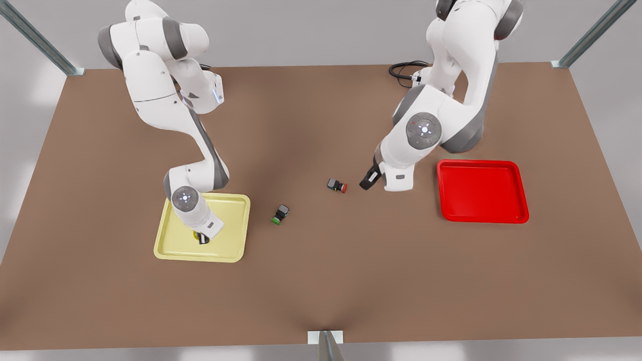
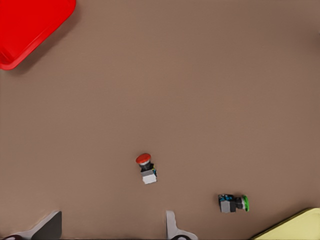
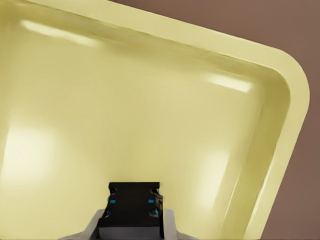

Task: Place the switches on the corresponding trays according to their colors

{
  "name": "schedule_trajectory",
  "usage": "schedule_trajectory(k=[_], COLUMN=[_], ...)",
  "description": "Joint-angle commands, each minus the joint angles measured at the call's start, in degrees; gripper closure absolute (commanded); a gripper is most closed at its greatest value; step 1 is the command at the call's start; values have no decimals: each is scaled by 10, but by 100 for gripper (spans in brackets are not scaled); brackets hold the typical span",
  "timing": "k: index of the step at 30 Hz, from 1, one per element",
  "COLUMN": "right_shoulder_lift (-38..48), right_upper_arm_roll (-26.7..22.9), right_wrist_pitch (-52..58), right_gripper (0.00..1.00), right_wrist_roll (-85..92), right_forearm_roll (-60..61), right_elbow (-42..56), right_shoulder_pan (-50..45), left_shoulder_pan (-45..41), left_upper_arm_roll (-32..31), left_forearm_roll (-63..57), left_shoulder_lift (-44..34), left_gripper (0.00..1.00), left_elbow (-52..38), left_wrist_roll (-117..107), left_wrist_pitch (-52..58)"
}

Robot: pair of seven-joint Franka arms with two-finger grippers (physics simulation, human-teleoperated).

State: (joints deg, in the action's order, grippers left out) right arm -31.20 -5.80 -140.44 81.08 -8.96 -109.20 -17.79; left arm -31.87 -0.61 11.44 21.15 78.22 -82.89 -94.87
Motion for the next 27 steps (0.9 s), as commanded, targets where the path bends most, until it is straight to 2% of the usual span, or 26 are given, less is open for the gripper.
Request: schedule_trajectory(k=[1,4,7,11,12,14,15,16,18,19,20,21,22,24,27], right_shoulder_lift=[0,0,12,99,122,156,163,188,175,181,193,191,193,222,204], right_upper_arm_roll=[0,0,0,9,9,8,8,9,8,9,10,10,46,127,130], right_wrist_pitch=[0,2,9,133,197,437,483,489,654,577,587,592,594,595,593], right_gripper=[19,16,12,13,13,12,0,0,0,0,0,0,0,0,0], right_wrist_roll=[0,0,1,-167,-181,-319,-347,-370,-537,-542,-544,-614,-647,-710,-715], right_forearm_roll=[0,-1,-1,6,7,8,8,11,24,34,89,83,46,32,32], right_elbow=[1,4,17,88,120,243,292,295,388,381,363,370,385,346,349], right_shoulder_pan=[-1,-2,-1,27,58,93,100,111,117,166,209,203,208,274,272], left_shoulder_pan=[-13,-52,-58,-97,-104,-113,-119,-128,-136,-137,-144,-150,-151,-153,-159], left_upper_arm_roll=[0,0,0,1,2,2,2,2,3,3,3,3,3,5,5], left_forearm_roll=[10,10,10,7,2,-20,-21,-33,-41,-42,-48,-48,-50,-57,-77], left_shoulder_lift=[6,54,57,94,104,106,108,111,111,100,96,95,90,85,88], left_gripper=[0,0,0,0,0,0,0,0,0,0,0,0,0,0,0], left_elbow=[3,3,3,3,4,52,54,62,83,121,141,150,174,195,220], left_wrist_roll=[-15,-95,-101,-155,-156,-155,-155,-155,-155,-155,-155,-156,-155,-155,-155], left_wrist_pitch=[-13,-80,-81,-138,-146,-189,-194,-195,-206,-238,-255,-264,-281,-288,-309])
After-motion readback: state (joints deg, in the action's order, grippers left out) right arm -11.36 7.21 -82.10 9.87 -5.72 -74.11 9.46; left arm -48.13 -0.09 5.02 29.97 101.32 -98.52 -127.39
